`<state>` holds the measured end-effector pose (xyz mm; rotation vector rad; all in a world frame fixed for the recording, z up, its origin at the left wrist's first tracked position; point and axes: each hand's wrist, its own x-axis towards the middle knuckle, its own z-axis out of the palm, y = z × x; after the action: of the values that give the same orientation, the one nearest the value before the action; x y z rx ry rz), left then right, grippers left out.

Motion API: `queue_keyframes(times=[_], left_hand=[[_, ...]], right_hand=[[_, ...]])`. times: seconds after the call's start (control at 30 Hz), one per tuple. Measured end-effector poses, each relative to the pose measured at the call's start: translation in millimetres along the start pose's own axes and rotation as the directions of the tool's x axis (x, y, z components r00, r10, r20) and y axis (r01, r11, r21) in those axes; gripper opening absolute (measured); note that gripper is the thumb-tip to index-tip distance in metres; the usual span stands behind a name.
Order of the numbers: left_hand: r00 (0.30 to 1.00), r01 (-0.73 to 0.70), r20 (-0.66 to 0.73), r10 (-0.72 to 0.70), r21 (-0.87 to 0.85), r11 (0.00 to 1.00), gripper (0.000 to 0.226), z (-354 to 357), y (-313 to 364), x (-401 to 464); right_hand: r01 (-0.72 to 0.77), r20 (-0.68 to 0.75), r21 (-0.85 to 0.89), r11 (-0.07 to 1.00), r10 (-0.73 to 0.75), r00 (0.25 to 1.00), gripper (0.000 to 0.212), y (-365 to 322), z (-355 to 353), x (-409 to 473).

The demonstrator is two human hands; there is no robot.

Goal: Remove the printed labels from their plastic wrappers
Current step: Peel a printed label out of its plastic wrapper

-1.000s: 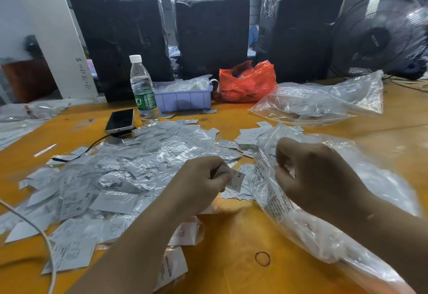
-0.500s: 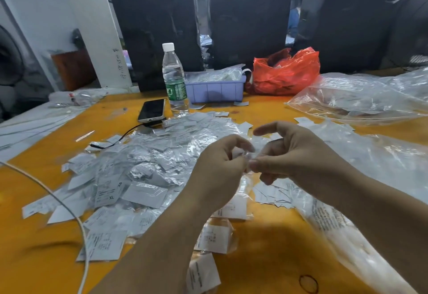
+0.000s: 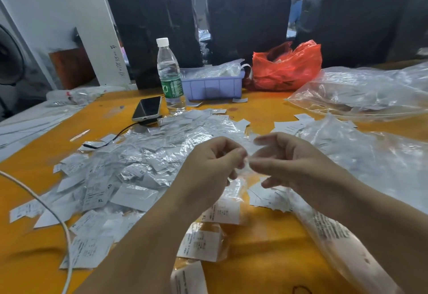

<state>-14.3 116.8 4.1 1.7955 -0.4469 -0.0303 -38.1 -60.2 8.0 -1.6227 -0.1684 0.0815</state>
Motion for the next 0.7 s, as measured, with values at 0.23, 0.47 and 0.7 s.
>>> queue_keyframes(times=[0.23,0.47,0.7], left_hand=[[0.998,0.040,0.048,-0.036,-0.089,0.995,0.012,0.3,6.5,-3.2],[0.994,0.085,0.072,-0.079,-0.079,0.993,0.012,-2.7,6.7,-2.5],[0.993,0.116,-0.004,-0.116,-0.030,0.993,0.014,-5.1,1.6,-0.5]], right_hand=[[-0.265,0.200,0.261,0.928,0.216,0.956,0.028,1.0,-3.9,0.7],[-0.238,0.138,0.322,0.916,0.203,0.969,0.007,7.0,-5.5,4.4],[-0.184,0.016,0.368,0.911,0.191,0.981,0.017,8.7,-3.4,6.3]])
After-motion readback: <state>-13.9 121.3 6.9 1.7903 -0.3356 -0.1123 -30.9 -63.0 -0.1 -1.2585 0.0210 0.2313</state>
